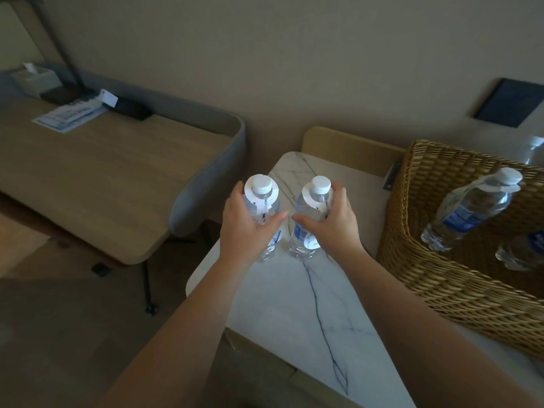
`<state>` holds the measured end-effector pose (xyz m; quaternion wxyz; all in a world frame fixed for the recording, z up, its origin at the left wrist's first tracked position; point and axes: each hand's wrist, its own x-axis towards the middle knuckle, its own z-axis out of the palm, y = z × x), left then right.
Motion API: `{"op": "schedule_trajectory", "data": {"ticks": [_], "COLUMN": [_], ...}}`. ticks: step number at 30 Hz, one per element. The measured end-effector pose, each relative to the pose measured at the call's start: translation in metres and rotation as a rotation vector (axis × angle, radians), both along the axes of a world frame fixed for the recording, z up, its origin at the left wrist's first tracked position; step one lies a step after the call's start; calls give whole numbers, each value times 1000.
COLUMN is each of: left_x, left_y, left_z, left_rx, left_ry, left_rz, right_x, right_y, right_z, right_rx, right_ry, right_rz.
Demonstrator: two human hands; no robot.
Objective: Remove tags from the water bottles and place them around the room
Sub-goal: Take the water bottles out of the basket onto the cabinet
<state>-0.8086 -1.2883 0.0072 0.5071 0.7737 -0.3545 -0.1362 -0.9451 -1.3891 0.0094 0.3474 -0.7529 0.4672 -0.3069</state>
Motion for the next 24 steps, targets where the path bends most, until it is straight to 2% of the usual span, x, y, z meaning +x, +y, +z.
{"op": "schedule_trajectory", "data": {"ticks": [3,8,10,16,20,24], "left_x": [-5,-27,-41,-118,-180,-236], "left_y": [7,7,-2,-47,-82,-128], "left_z": [19,74,91,106,104,92], "left_rx": [-22,-274,-322,-325,-294,-177], "left_ry": [-46,-402,-476,-472,-477,-511], "left_rz": [12,-70,-145,-398,-498,-598], "right_x": [-7,-32,-47,-126,-202,-275], "right_y": [1,3,2,-7,-19,-47], "right_z": [10,39,51,75,83,80], "right_rx": [49,-33,-90,-198,-188,-190], "right_ry": [-4,-61,-80,-137,-138,-79], "right_rz": [24,-3,-39,-222,-337,-437]}}
